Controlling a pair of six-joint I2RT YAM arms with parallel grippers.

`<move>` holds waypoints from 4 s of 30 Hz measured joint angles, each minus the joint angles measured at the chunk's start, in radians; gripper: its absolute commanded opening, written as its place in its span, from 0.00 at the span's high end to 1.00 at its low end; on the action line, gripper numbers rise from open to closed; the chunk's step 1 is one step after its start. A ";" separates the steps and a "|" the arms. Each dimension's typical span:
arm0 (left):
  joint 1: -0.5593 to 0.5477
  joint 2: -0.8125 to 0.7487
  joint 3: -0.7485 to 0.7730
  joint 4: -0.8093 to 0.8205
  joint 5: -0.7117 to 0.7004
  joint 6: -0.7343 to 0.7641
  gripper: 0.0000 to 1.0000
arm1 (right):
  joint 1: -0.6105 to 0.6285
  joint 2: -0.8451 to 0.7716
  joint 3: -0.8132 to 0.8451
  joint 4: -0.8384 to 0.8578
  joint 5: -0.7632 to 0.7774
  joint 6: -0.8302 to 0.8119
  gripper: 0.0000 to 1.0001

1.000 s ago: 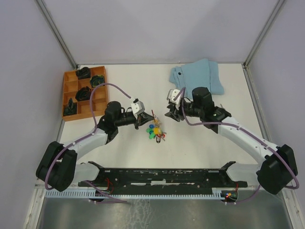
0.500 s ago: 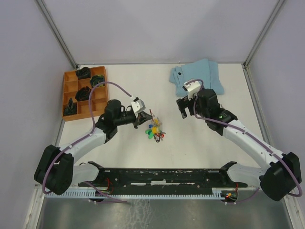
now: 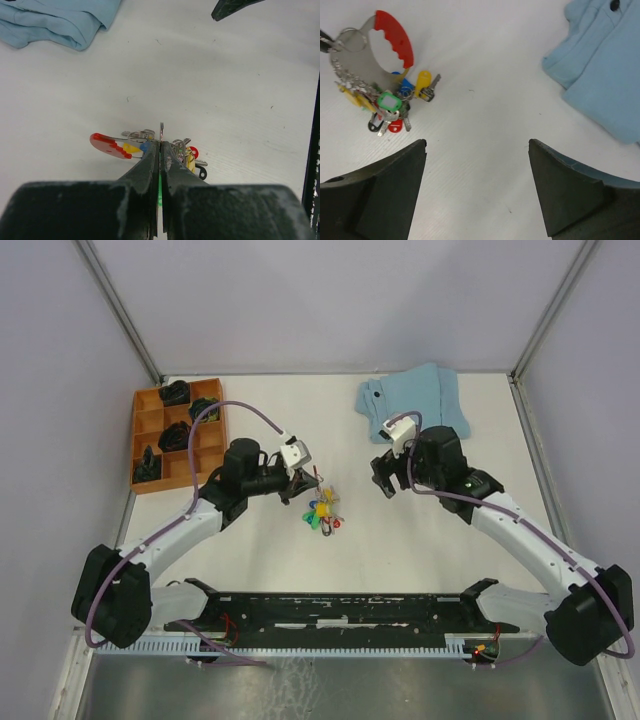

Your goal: Put the keys on the keyring

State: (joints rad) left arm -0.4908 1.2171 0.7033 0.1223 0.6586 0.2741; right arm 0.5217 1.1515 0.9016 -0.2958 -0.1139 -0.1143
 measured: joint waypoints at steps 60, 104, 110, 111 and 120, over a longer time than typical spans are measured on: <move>-0.068 0.044 0.104 -0.195 0.000 0.050 0.97 | 0.042 0.392 0.143 0.160 -0.903 -0.573 0.99; 0.058 0.010 -0.269 0.610 0.177 -0.127 0.89 | 0.046 0.394 -0.043 0.722 -0.888 -0.151 0.99; 0.058 0.011 -0.269 0.610 0.157 -0.128 0.87 | 0.046 0.394 -0.049 0.745 -0.887 -0.132 0.99; 0.058 0.011 -0.269 0.610 0.154 -0.128 0.87 | 0.046 0.394 -0.050 0.748 -0.887 -0.128 0.99; 0.058 0.018 -0.267 0.610 0.148 -0.129 0.87 | 0.046 0.394 -0.051 0.760 -0.887 -0.106 0.99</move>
State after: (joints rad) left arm -0.4332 1.2350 0.4366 0.7319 0.8066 0.1455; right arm 0.5678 1.5459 0.8505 0.4644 -1.0008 -0.2199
